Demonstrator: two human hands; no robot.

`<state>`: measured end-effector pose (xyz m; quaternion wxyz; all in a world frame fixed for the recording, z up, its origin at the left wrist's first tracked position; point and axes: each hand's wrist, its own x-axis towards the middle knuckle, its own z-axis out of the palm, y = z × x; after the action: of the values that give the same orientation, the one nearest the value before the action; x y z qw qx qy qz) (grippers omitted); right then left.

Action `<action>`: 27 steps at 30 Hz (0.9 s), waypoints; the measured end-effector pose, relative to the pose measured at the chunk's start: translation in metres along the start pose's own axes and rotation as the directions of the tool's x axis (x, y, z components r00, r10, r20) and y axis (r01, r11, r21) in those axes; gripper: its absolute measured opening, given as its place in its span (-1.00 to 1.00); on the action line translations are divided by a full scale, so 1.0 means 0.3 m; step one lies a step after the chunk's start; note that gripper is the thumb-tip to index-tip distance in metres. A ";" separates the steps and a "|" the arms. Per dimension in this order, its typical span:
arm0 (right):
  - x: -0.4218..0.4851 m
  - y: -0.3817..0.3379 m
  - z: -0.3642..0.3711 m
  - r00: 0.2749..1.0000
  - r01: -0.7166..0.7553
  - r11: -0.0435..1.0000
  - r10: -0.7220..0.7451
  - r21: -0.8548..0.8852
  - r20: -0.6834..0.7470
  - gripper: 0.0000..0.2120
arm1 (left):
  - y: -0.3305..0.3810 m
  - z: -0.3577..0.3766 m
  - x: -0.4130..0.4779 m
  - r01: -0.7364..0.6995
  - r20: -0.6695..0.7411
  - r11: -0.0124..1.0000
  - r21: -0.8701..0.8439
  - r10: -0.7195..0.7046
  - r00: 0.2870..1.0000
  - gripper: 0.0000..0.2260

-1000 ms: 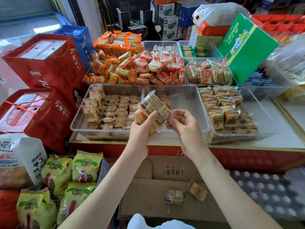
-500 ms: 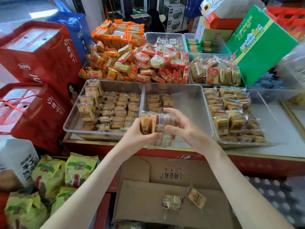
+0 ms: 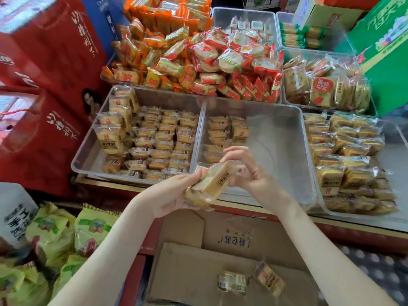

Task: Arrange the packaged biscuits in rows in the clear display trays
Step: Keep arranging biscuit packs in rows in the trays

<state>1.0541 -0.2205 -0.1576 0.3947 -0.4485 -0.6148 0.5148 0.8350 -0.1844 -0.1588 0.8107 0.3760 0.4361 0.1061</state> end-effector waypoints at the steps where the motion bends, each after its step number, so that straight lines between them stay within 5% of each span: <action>1: 0.019 0.005 0.003 1.000 0.013 0.998 -0.012 0.067 -0.015 -0.78 | 0.003 -0.002 0.008 -0.015 -0.015 0.999 -0.032 0.014 1.000 -0.52; 5: 0.082 0.035 -0.041 0.978 0.003 0.963 0.054 0.269 -0.201 -0.60 | 0.022 -0.028 0.038 -0.210 -0.253 0.966 -0.151 0.167 0.953 -0.62; 8: 0.128 0.047 -0.094 0.942 -0.211 0.976 0.190 -0.050 -0.278 -0.73 | 0.012 -0.087 0.057 -0.322 -0.514 0.946 0.017 0.285 0.809 -0.69; 10: 0.153 0.086 -0.094 0.932 -0.363 0.849 0.329 -0.383 -0.154 -0.78 | -0.004 -0.108 0.064 -0.322 -0.579 0.941 0.106 0.322 0.749 -0.70; 12: 0.171 0.139 -0.065 0.900 -0.365 0.736 0.436 -0.571 -0.013 -0.75 | -0.019 -0.106 0.070 -0.319 -0.609 0.935 0.153 0.344 0.714 -0.81; 16: 0.197 0.237 -0.011 0.863 -0.253 0.665 0.484 -0.703 0.147 -0.74 | -0.049 -0.094 0.072 -0.336 -0.623 0.917 0.215 0.394 0.676 -0.92; 21: 0.214 0.292 0.003 0.923 -0.267 0.533 0.382 -0.803 -0.053 -0.54 | -0.070 -0.077 0.059 -0.347 -0.600 0.877 0.332 0.480 0.640 -0.90; 23: 0.214 0.291 0.012 0.894 -0.362 0.576 0.438 -0.733 -0.097 -0.41 | -0.075 -0.071 0.054 -0.359 -0.596 0.875 0.324 0.483 0.641 -0.90; 27: 0.220 0.270 0.026 0.842 -0.455 0.628 0.534 -0.631 -0.075 -0.48 | -0.073 -0.059 0.040 -0.348 -0.585 0.907 0.237 0.420 0.694 -0.85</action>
<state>1.0396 -0.1541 -0.2371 0.0282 -0.6731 -0.6250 0.3943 0.8249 -0.1845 -0.1878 0.5581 0.4451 0.5959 0.3678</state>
